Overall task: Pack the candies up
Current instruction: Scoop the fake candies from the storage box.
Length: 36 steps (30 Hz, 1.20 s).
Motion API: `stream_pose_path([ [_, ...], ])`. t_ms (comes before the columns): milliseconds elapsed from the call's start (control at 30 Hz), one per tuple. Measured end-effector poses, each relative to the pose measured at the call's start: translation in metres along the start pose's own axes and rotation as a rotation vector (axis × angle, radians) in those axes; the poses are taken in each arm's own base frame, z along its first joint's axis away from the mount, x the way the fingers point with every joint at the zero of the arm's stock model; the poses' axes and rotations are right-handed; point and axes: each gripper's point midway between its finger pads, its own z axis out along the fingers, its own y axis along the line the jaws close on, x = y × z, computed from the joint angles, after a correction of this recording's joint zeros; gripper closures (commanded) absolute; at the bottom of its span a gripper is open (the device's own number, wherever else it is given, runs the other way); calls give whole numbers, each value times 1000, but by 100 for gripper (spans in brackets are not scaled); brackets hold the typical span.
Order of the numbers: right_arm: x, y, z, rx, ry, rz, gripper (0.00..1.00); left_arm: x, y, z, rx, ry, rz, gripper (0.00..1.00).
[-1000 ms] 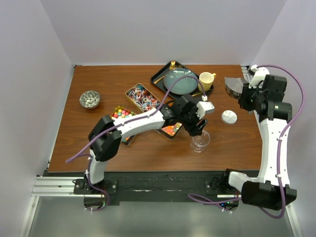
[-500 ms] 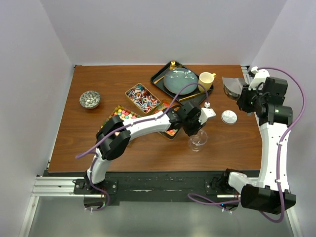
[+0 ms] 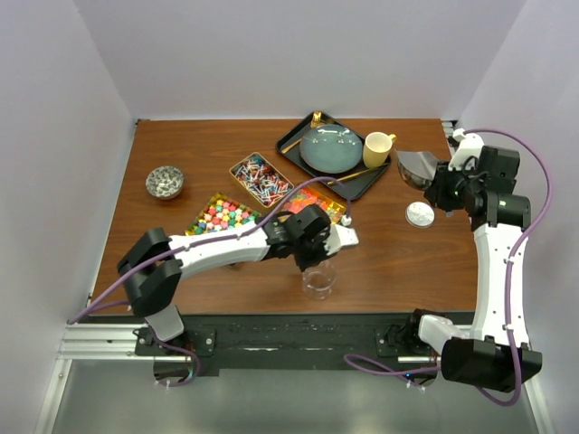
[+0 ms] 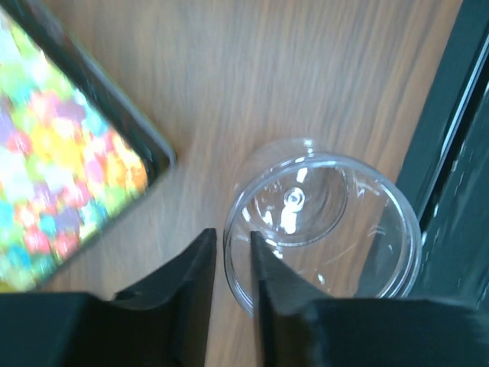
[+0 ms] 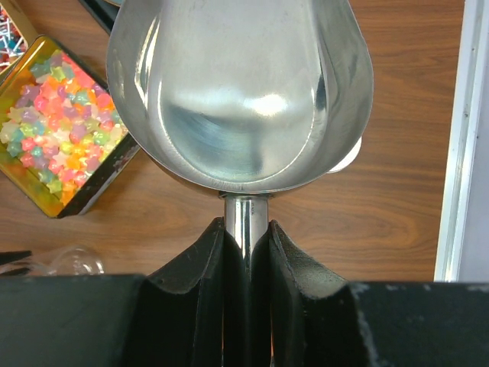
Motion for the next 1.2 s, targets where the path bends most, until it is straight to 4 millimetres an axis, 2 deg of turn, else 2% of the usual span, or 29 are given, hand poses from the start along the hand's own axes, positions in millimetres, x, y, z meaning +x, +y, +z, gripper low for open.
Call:
stream_pose_path([
  [133,5,2,4,-22,10,-15,100,27,0,-15,-23,47,23,45],
  [233,11,7,6,-65,24,-59,100,26,8,-26,-55,40,35,38],
  [300,12,11,6,-101,27,-115,100,21,21,-37,-88,18,27,37],
  [367,11,16,5,-148,39,-186,100,12,42,-53,-134,-22,-2,35],
  [433,5,22,7,-209,60,-273,100,4,73,-75,-196,-77,-58,34],
  [533,-11,39,13,-289,79,-464,100,8,120,-114,-296,-154,-149,34],
  [600,-19,66,20,-358,90,-646,100,20,144,-141,-354,-205,-195,33],
  [667,-18,96,26,-431,117,-816,100,31,148,-156,-382,-260,-189,31],
  [733,-17,120,28,-489,163,-952,100,43,133,-157,-365,-298,-142,30],
  [800,-23,132,35,-502,201,-1046,100,54,119,-149,-341,-319,-99,30],
  [933,-61,142,71,-398,234,-1196,100,80,110,-120,-301,-310,-71,30],
  [1033,-77,150,100,-304,252,-1292,100,92,113,-107,-294,-307,-92,30],
  [1200,-57,168,123,-268,364,-1480,100,94,132,-111,-336,-377,-149,31],
])
